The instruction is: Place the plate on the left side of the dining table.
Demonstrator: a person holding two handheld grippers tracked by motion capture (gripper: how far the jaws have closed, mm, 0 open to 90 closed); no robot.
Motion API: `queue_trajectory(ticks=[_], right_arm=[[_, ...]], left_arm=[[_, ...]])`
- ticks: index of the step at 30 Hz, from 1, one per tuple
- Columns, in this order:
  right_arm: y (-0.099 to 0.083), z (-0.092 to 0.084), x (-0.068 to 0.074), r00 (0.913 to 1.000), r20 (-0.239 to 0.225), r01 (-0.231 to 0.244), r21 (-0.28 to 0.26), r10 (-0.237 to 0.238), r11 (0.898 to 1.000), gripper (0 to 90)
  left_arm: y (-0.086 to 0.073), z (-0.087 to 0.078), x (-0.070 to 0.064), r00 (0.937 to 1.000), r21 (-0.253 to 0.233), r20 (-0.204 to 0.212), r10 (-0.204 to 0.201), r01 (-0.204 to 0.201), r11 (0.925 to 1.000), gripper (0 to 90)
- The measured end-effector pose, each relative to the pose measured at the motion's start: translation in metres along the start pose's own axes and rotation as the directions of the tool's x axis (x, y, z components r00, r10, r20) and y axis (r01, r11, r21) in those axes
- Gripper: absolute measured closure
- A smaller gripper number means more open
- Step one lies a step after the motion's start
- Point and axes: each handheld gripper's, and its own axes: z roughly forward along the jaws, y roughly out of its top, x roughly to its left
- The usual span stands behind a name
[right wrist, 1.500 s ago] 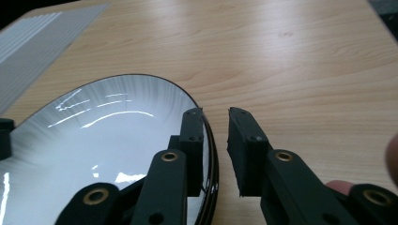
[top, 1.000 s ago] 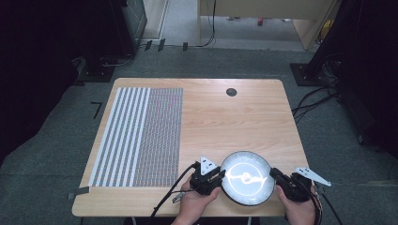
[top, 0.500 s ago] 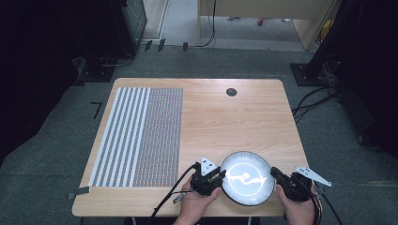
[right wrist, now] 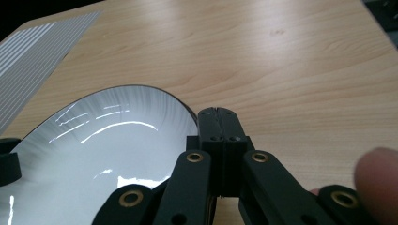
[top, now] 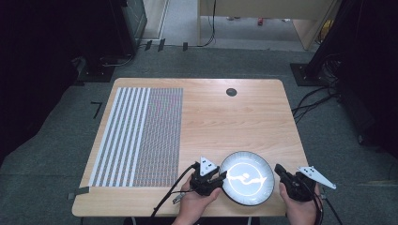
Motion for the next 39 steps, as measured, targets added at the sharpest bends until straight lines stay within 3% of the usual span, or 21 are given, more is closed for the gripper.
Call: queue_trajectory(ticks=[3, 4, 5, 10, 14, 20, 24, 27, 28, 29, 34, 39], right_arm=[[-0.002, 0.002, -0.004, 0.9995, -0.008, -0.029, 0.015, 0.029, 0.999, 90.0], [-0.003, 0.003, -0.009, 0.9956, -0.044, -0.081, 0.042, 0.083, 0.996, 90.0], [-0.003, 0.003, -0.011, 0.9939, -0.055, -0.093, 0.044, 0.096, 0.995, 90.0], [-0.004, 0.002, -0.013, 0.9887, -0.105, -0.099, 0.073, 0.107, 0.992, 86.5], [-0.007, 0.006, -0.013, 0.987, -0.115, -0.101, 0.105, 0.113, 0.989, 84.7], [-0.006, 0.007, -0.015, 0.9799, -0.122, -0.143, 0.118, 0.158, 0.983, 85.6], [-0.005, 0.007, -0.017, 0.9686, -0.135, -0.192, 0.129, 0.209, 0.973, 85.0], [-0.005, 0.008, -0.014, 0.9749, -0.122, -0.172, 0.12, 0.186, 0.978, 83.5], [-0.005, 0.009, -0.007, 0.9852, -0.095, -0.133, 0.104, 0.143, 0.986, 81.5], [-0.005, 0.01, -0.005, 0.9869, -0.083, -0.13, 0.098, 0.139, 0.987, 81.2], [-0.005, 0.012, -0.002, 0.9874, -0.063, -0.139, 0.092, 0.145, 0.986, 82.4], [-0.005, 0.014, 0.002, 0.993, -0.021, -0.114, 0.08, 0.116, 0.99, 87.0]], left_arm=[[0.0, -0.001, 0.0, 1.0, -0.003, 0.002, 0.0, 0.0, 1.0, 64.2], [0.0, -0.001, 0.0, 1.0, -0.002, 0.004, 0.005, -0.005, 1.0, 65.9], [-0.001, -0.001, 0.0, 1.0, 0.0, 0.006, 0.007, -0.007, 1.0, 67.2], [-0.005, 0.0, 0.001, 0.9998, 0.006, 0.018, 0.005, -0.006, 1.0, 68.5], [-0.005, -0.001, 0.001, 0.9998, 0.006, 0.021, 0.005, -0.005, 1.0, 68.4], [-0.006, 0.0, -0.001, 0.9999, 0.003, 0.006, 0.012, -0.012, 0.9999, 68.7], [-0.006, 0.0, -0.002, 0.9998, 0.003, -0.008, 0.015, -0.015, 0.9999, 69.0], [-0.007, 0.001, -0.003, 0.9997, -0.001, -0.018, 0.017, -0.017, 0.9999, 69.3], [-0.006, 0.001, -0.004, 0.9996, 0.0, -0.023, 0.018, -0.018, 0.9998, 69.4], [-0.006, 0.001, -0.004, 0.9996, 0.0, -0.023, 0.018, -0.018, 0.9998, 69.4], [-0.006, 0.002, -0.004, 0.9996, -0.004, -0.024, 0.015, -0.015, 0.9999, 69.4], [-0.006, 0.003, -0.003, 0.9995, -0.002, -0.029, 0.012, -0.012, 0.9999, 69.3]])
